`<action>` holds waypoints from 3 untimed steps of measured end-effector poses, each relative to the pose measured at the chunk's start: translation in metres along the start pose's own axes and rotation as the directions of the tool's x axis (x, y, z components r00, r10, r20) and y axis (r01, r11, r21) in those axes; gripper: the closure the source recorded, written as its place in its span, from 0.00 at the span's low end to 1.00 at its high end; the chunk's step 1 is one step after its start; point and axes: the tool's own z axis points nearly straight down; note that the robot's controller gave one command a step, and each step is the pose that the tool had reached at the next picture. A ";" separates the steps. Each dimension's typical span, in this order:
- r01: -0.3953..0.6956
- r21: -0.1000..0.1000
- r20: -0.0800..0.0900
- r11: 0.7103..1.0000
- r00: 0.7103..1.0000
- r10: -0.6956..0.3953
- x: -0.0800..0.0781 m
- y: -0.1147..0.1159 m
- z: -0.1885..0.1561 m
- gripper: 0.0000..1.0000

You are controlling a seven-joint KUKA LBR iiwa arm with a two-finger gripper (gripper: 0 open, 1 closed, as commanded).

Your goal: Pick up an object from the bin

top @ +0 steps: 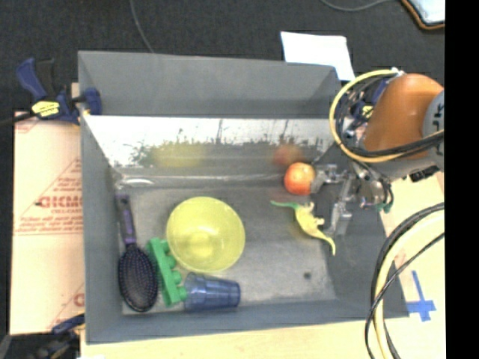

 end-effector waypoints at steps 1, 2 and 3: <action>0.005 0.001 0.007 1.000 1.000 -0.005 -0.002 0.001 -0.005 0.00; -0.242 -0.001 0.001 0.970 0.970 0.242 0.007 -0.003 0.061 0.00; -0.177 0.001 0.015 0.984 0.984 0.177 -0.002 -0.008 -0.008 0.00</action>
Offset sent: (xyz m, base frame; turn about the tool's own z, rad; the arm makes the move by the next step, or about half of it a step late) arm -0.0063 -0.0015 -0.0598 0.2451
